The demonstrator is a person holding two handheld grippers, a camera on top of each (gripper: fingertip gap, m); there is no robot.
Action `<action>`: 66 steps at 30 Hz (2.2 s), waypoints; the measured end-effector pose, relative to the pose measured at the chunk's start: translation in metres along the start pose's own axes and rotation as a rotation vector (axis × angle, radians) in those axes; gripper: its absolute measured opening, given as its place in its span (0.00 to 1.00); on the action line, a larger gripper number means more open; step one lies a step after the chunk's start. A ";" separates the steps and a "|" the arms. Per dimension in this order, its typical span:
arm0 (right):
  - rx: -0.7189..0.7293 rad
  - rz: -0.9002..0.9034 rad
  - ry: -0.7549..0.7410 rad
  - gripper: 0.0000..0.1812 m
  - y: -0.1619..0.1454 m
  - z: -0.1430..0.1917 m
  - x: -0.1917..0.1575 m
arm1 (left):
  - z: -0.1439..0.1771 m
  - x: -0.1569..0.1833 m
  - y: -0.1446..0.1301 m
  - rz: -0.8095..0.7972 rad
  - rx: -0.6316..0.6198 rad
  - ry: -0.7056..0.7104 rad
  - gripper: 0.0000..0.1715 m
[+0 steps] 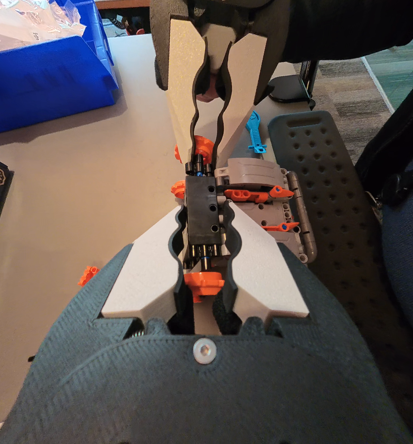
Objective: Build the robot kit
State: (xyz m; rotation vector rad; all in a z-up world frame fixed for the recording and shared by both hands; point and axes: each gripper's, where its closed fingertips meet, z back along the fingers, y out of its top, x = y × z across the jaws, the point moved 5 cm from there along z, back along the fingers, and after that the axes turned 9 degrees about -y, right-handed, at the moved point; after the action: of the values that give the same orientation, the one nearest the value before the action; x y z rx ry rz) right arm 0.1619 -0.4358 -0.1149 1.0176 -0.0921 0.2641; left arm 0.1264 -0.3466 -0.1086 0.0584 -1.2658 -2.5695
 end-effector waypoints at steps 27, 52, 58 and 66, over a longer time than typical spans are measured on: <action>-0.041 -0.015 0.041 0.09 0.000 0.000 0.003 | -0.001 0.002 0.001 -0.014 -0.013 0.019 0.17; 0.046 0.041 0.038 0.01 0.004 0.005 0.008 | 0.000 0.003 0.000 -0.040 0.012 0.041 0.15; 0.072 0.026 0.076 0.01 0.005 0.003 0.008 | 0.000 0.003 -0.001 -0.035 0.035 0.041 0.15; 0.100 0.022 0.136 0.01 0.005 -0.001 0.010 | 0.000 0.003 -0.003 -0.023 0.049 0.041 0.15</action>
State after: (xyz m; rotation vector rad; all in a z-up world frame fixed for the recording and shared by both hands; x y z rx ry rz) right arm 0.1706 -0.4310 -0.1091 1.0954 0.0330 0.3600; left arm 0.1224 -0.3456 -0.1103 0.1354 -1.3211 -2.5433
